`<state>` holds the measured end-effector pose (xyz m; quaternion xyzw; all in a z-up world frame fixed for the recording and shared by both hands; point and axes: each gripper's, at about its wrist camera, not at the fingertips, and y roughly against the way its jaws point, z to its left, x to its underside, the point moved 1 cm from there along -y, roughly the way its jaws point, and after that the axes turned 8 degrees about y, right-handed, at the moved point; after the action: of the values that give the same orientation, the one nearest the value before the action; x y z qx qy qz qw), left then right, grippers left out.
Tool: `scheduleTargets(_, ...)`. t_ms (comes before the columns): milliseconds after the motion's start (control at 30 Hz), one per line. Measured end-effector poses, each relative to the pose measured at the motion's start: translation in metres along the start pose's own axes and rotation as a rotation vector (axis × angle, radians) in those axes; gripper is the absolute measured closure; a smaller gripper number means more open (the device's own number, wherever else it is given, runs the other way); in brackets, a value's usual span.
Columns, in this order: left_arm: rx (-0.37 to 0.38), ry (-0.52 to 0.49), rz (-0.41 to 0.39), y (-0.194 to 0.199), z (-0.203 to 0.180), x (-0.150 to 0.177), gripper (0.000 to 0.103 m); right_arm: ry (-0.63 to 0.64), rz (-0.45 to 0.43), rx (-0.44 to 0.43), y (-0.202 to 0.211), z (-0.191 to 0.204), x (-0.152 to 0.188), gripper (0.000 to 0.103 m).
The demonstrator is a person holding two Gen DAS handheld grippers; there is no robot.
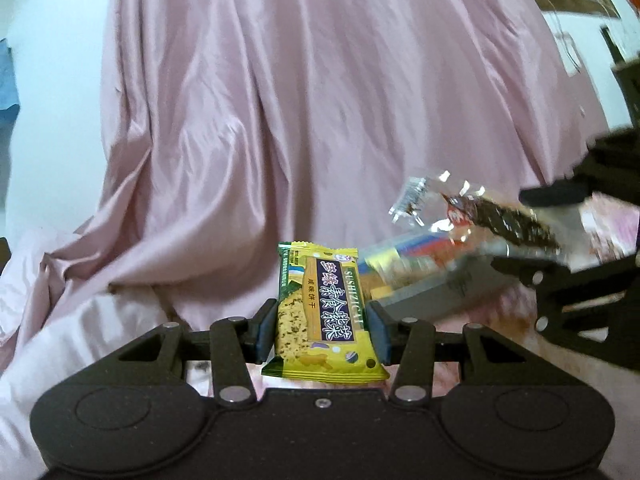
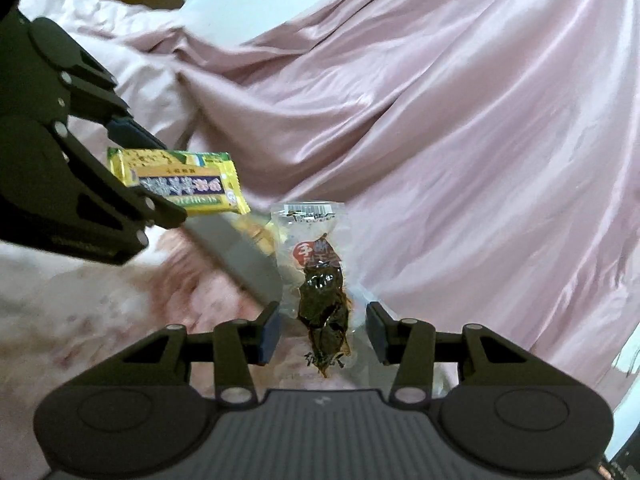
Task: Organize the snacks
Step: 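Lift the yellow packet with the left tool while the right tool carries the dried-food packet to the tray, then lower the yellow packet into the tray with the left tool while the right tool releases the dried-food packet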
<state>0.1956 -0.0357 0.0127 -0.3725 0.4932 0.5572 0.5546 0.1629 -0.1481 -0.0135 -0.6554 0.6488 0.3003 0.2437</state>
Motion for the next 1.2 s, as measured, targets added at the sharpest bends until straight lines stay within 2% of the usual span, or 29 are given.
scheduleTargets(233, 0.011, 0.079, 0.007, -0.046, 0.000, -0.040, 0.054, -0.101, -0.041, 0.067, -0.035, -0.034, -0.005, 0.053)
scheduleTargets(400, 0.024, 0.195, 0.072, -0.085, 0.000, -0.059, 0.054, -0.162, -0.054, 0.085, -0.052, -0.052, -0.006, 0.053)
scheduleTargets(600, 0.033, 0.266, 0.134, -0.119, -0.007, -0.071, 0.054, -0.243, -0.034, 0.091, -0.068, -0.073, 0.001, 0.053)
scheduleTargets(833, 0.050, 0.311, 0.192, -0.147, -0.015, -0.075, 0.054, -0.308, -0.003, 0.070, -0.089, -0.084, 0.009, 0.053)
scheduleTargets(1200, 0.062, 0.343, 0.260, -0.164, -0.021, -0.064, 0.054, -0.345, 0.050, -0.006, -0.111, -0.085, 0.012, 0.053)
